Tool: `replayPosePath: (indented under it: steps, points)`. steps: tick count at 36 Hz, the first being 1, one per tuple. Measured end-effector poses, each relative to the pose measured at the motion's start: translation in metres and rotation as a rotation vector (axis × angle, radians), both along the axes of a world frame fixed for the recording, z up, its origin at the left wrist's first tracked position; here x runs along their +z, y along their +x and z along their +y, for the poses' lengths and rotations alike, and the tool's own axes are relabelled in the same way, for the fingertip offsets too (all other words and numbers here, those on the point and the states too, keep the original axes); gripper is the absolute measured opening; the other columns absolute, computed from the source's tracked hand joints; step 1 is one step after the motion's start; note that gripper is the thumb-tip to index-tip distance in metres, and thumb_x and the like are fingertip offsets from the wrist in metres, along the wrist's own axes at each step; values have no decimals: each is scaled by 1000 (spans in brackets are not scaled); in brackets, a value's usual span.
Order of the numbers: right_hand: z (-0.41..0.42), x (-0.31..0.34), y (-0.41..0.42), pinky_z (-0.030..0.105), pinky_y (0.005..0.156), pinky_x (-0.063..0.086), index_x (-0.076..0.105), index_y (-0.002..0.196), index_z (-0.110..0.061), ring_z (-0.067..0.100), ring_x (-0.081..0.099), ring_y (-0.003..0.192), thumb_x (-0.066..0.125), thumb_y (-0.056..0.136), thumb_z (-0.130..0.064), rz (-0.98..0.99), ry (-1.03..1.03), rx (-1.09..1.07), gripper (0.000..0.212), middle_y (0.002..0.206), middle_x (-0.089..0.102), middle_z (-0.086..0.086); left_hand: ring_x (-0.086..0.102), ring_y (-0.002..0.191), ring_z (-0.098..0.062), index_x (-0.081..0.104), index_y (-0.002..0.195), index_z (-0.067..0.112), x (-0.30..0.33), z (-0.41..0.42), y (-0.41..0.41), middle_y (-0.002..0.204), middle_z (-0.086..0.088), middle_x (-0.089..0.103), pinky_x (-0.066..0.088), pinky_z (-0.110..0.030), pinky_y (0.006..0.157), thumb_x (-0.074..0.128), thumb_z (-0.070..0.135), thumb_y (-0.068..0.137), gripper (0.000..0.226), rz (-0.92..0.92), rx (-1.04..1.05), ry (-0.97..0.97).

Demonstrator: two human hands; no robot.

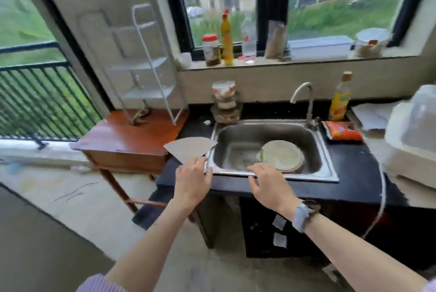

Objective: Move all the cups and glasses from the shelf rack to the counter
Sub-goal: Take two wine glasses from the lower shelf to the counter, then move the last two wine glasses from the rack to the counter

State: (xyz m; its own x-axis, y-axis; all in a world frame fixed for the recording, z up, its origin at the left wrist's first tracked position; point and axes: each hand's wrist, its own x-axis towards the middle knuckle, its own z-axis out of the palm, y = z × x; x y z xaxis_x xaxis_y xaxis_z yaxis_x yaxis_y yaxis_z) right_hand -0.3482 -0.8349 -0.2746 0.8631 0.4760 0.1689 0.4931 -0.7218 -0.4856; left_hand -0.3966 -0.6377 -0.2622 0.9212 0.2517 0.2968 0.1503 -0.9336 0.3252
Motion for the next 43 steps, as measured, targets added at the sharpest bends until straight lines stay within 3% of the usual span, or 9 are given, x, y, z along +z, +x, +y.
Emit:
replayPosePath:
  steps: [7,12,15,21,30,36,40,43]
  points:
    - [174,22,14,42,99,40,56,117,-9,29,49,117,42,92,-22,-22,-42,304,31,123,59,12,54,112,-28,55,120,12,18,149,-40,121,-10,59,43,-40,96,52,24,89,34,-81,321,-114]
    - [270,30,44,34,99,36,59,116,-9,30,53,115,46,91,-17,-23,52,400,30,122,62,13,54,111,-29,56,119,9,24,230,-34,120,-12,59,45,-40,95,53,22,89,33,-131,404,-179]
    - [322,31,71,38,97,42,60,113,-6,33,53,111,47,90,-16,2,105,433,28,118,62,16,53,113,-30,55,120,9,28,275,-9,121,-14,59,45,-42,97,53,21,89,33,-147,415,-187]
    - [414,36,141,41,102,41,57,118,-10,29,52,115,44,91,-19,-11,130,419,32,123,60,11,53,115,-27,54,122,7,40,358,68,124,-14,58,42,-35,98,51,18,90,34,-163,390,-238]
    - [503,27,206,32,104,41,54,123,-8,24,52,117,42,93,-17,51,179,361,33,125,59,12,55,112,-21,53,124,10,20,439,154,124,-10,58,38,-21,89,50,21,92,34,-176,355,-375]
    - [550,8,239,29,105,37,49,127,-8,22,49,123,40,94,-16,94,240,257,35,131,54,11,57,103,-19,55,120,11,-1,494,213,115,-8,61,44,-24,87,52,21,91,31,-205,291,-480]
    - [584,-3,265,32,107,38,48,128,-8,20,49,123,42,93,-13,104,343,143,36,131,54,10,59,105,-24,53,122,7,-12,528,256,117,-12,61,48,-36,94,53,20,90,34,-220,243,-521]
    - [610,-11,286,34,109,37,46,130,-7,21,47,125,42,93,-13,128,420,42,37,132,53,11,57,107,-20,50,126,9,-20,553,291,123,-9,58,44,-28,94,52,22,91,37,-216,206,-548]
